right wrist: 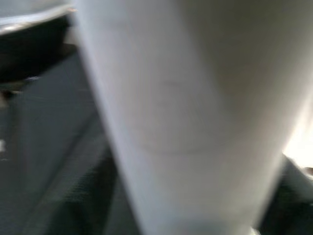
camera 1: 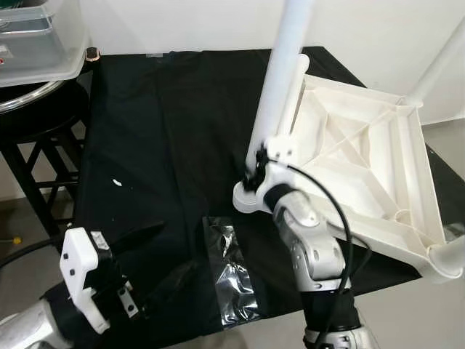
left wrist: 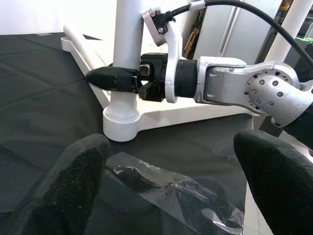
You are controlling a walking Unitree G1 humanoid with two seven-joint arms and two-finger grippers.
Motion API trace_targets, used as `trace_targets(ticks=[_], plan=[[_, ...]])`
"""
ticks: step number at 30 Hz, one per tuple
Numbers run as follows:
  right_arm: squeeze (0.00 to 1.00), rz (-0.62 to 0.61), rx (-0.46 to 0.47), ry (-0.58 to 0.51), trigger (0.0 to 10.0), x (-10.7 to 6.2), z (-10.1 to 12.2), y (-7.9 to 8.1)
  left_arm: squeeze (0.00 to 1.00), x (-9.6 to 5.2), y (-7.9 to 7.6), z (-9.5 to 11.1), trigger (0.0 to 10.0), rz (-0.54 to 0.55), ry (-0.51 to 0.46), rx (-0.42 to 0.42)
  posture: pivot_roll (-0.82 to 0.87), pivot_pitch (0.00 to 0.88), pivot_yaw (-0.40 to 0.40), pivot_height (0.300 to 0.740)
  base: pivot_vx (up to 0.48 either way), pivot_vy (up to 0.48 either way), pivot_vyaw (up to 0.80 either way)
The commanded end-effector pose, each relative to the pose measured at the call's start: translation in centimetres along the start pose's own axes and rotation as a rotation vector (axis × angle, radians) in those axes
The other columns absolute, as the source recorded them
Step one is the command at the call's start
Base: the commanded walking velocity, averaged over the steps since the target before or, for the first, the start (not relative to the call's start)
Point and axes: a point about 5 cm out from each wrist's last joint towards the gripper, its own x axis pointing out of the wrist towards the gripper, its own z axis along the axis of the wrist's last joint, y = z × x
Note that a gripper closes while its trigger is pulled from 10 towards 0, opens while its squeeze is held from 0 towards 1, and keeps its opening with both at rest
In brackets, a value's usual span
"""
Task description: Building children table
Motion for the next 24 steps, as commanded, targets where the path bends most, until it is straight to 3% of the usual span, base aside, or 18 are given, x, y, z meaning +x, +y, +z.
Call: trace_targets(ticks=[1,3,4,6,9,10,13,21,22,24], plan=[[1.00,0.084,0.040,-0.040,10.0,0.5,1.1,0.4,0.00,0.0,-0.3,-0.3,10.0,-0.009,0.006,-0.009,0.09,0.208,-0.080,0.740,0.000,0.000,0.00],[1.00,0.218,0.000,-0.070,10.0,0.8,2.4,-0.9,0.00,0.0,-0.5,-0.3,10.0,-0.008,0.007,-0.012,0.10,0.218,-0.083,0.740,0.000,0.000,0.00],[1.00,0.218,0.000,-0.070,10.0,0.8,2.4,-0.9,0.00,0.0,-0.5,-0.3,10.0,-0.008,0.007,-0.012,0.10,0.218,-0.083,0.740,0.000,0.000,0.00],[1.00,0.350,-0.078,-0.066,10.0,1.1,3.3,-2.3,0.00,-0.1,-0.6,-0.2,10.0,-0.005,0.008,-0.014,0.11,0.228,-0.085,0.740,0.000,0.000,0.00],[1.00,0.431,-0.132,-0.049,10.0,1.2,3.7,-2.8,0.00,-0.2,-0.7,-0.2,10.0,-0.002,0.011,-0.015,0.12,0.240,-0.087,0.740,0.000,0.000,0.00],[0.00,0.472,-0.202,-0.032,10.0,1.5,3.9,-3.2,0.00,-0.3,-0.8,-0.1,10.0,0.001,0.014,-0.018,0.13,0.247,-0.087,0.740,0.000,0.000,0.00],[0.00,0.555,-0.243,0.004,10.0,1.9,4.5,-3.7,0.00,-0.5,-0.9,-0.1,10.0,0.006,0.021,-0.021,0.13,0.252,-0.086,0.740,0.000,0.000,0.00],[0.00,0.702,-0.233,0.000,10.0,2.8,6.4,-4.4,0.00,-0.9,-1.1,0.0,10.0,0.015,0.031,-0.019,0.15,0.260,-0.089,0.740,0.000,0.000,0.00],[0.00,0.720,-0.232,-0.003,4.2,2.9,6.6,-4.6,0.00,-0.9,-1.1,0.1,10.0,0.016,0.032,-0.019,0.15,0.261,-0.088,0.740,0.000,0.000,0.00],[0.00,0.749,-0.227,-0.011,0.0,3.0,6.9,-4.9,0.00,-0.9,-1.1,0.1,10.0,0.018,0.034,-0.018,0.15,0.260,-0.088,0.740,0.000,0.000,0.00]])
